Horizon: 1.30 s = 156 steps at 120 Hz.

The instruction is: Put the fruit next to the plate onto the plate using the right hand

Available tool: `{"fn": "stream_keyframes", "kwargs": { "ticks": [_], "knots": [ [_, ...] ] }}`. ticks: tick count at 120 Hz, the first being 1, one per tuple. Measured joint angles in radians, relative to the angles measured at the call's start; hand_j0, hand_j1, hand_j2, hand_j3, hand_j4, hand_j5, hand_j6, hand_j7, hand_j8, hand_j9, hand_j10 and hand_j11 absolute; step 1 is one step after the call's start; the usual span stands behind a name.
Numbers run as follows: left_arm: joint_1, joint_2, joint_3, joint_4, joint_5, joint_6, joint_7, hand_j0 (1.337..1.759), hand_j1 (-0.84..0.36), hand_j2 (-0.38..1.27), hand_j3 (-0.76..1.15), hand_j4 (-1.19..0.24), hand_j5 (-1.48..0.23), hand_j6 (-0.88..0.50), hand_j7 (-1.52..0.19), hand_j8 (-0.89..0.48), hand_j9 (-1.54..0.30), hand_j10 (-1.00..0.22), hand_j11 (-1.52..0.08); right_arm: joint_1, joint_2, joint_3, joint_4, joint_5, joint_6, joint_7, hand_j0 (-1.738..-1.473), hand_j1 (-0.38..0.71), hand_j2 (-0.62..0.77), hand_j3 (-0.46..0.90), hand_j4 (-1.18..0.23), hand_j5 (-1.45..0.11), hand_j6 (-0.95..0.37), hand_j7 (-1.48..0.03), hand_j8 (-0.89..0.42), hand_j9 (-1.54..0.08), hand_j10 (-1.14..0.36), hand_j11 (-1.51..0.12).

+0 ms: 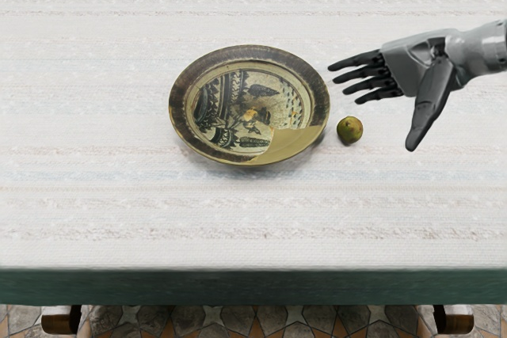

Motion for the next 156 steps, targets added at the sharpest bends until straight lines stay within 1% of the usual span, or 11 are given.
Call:
{"fn": "stream_keyframes", "kwargs": {
  "ticks": [30, 40, 48, 63, 70, 76, 92, 102, 117, 137, 156],
  "knots": [
    [0.0, 0.0, 0.0, 0.0, 0.0, 0.0, 0.0, 1.658, 0.34, 0.0, 0.0, -0.01, -0.01, -0.01, -0.01, -0.01, -0.01, -0.01, -0.01, 0.009, -0.008, 0.001, 0.001, -0.004, 0.0, 0.0, -1.658, -0.35, 0.0, 0.0, 0.0, 0.0, 0.0, 0.0, 0.0, 0.0, 0.0, 0.0],
    [0.0, 0.0, 0.0, 0.0, 0.0, 0.0, 0.0, 1.658, 0.34, 0.0, 0.0, -0.01, -0.01, -0.01, -0.01, -0.01, -0.01, -0.01, -0.01, 0.046, 0.023, -0.002, 0.0, -0.017, 0.0, 0.0, -1.658, -0.35, 0.0, 0.0, 0.0, 0.0, 0.0, 0.0, 0.0, 0.0, 0.0, 0.0],
    [0.0, 0.0, 0.0, 0.0, 0.0, 0.0, 0.0, 1.658, 0.34, 0.0, 0.0, -0.01, -0.01, -0.01, -0.01, -0.01, -0.01, -0.01, -0.01, 0.13, 0.054, -0.021, 0.0, -0.046, -0.014, 0.0, -1.658, -0.35, 0.0, 0.0, 0.0, 0.0, 0.0, 0.0, 0.0, 0.0, 0.0, 0.0],
    [0.0, 0.0, 0.0, 0.0, 0.0, 0.0, 0.0, 1.658, 0.34, 0.0, 0.0, -0.01, -0.01, -0.01, -0.01, -0.01, -0.01, -0.01, -0.01, 0.393, 0.104, -0.223, -0.002, -0.09, -0.085, 0.0, -1.658, -0.35, 0.0, 0.0, 0.0, 0.0, 0.0, 0.0, 0.0, 0.0, 0.0, 0.0],
    [0.0, 0.0, 0.0, 0.0, 0.0, 0.0, 0.0, 1.658, 0.34, 0.0, 0.0, -0.01, -0.01, -0.01, -0.01, -0.01, -0.01, -0.01, -0.01, 0.452, 0.129, -0.294, -0.001, -0.12, -0.201, 0.0, -1.658, -0.35, 0.0, 0.0, 0.0, 0.0, 0.0, 0.0, 0.0, 0.0, 0.0, 0.0],
    [0.0, 0.0, 0.0, 0.0, 0.0, 0.0, 0.0, 1.658, 0.34, 0.0, 0.0, -0.01, -0.01, -0.01, -0.01, -0.01, -0.01, -0.01, -0.01, 0.463, 0.148, -0.33, -0.001, -0.15, -0.301, 0.0, -1.658, -0.35, 0.0, 0.0, 0.0, 0.0, 0.0, 0.0, 0.0, 0.0, 0.0, 0.0],
    [0.0, 0.0, 0.0, 0.0, 0.0, 0.0, 0.0, 1.658, 0.34, 0.0, 0.0, -0.01, -0.01, -0.01, -0.01, -0.01, -0.01, -0.01, -0.01, 0.389, 0.208, -0.361, -0.002, -0.232, -0.534, 0.0, -1.658, -0.35, 0.0, 0.0, 0.0, 0.0, 0.0, 0.0, 0.0, 0.0, 0.0, 0.0],
    [0.0, 0.0, 0.0, 0.0, 0.0, 0.0, 0.0, 1.658, 0.34, 0.0, 0.0, -0.01, -0.01, -0.01, -0.01, -0.01, -0.01, -0.01, -0.01, 0.303, 0.256, -0.333, -0.002, -0.292, -0.683, 0.0, -1.658, -0.35, 0.0, 0.0, 0.0, 0.0, 0.0, 0.0, 0.0, 0.0, 0.0, 0.0],
    [0.0, 0.0, 0.0, 0.0, 0.0, 0.0, 0.0, 1.658, 0.34, 0.0, 0.0, -0.01, -0.01, -0.01, -0.01, -0.01, -0.01, -0.01, -0.01, 0.18, 0.303, -0.277, -0.008, -0.367, -0.817, 0.0, -1.658, -0.35, 0.0, 0.0, 0.0, 0.0, 0.0, 0.0, 0.0, 0.0, 0.0, 0.0],
    [0.0, 0.0, 0.0, 0.0, 0.0, 0.0, 0.0, 1.658, 0.34, 0.0, 0.0, -0.01, -0.01, -0.01, -0.01, -0.01, -0.01, -0.01, -0.01, 0.081, 0.336, -0.255, -0.018, -0.473, -0.953, 0.0, -1.658, -0.35, 0.0, 0.0, 0.0, 0.0, 0.0, 0.0, 0.0, 0.0, 0.0, 0.0],
    [0.0, 0.0, 0.0, 0.0, 0.0, 0.0, 0.0, 1.658, 0.34, 0.0, 0.0, -0.01, -0.01, -0.01, -0.01, -0.01, -0.01, -0.01, -0.01, 0.037, 0.353, -0.269, -0.025, -0.517, -0.979, 0.0, -1.658, -0.35, 0.0, 0.0, 0.0, 0.0, 0.0, 0.0, 0.0, 0.0, 0.0, 0.0]
  ]
}}
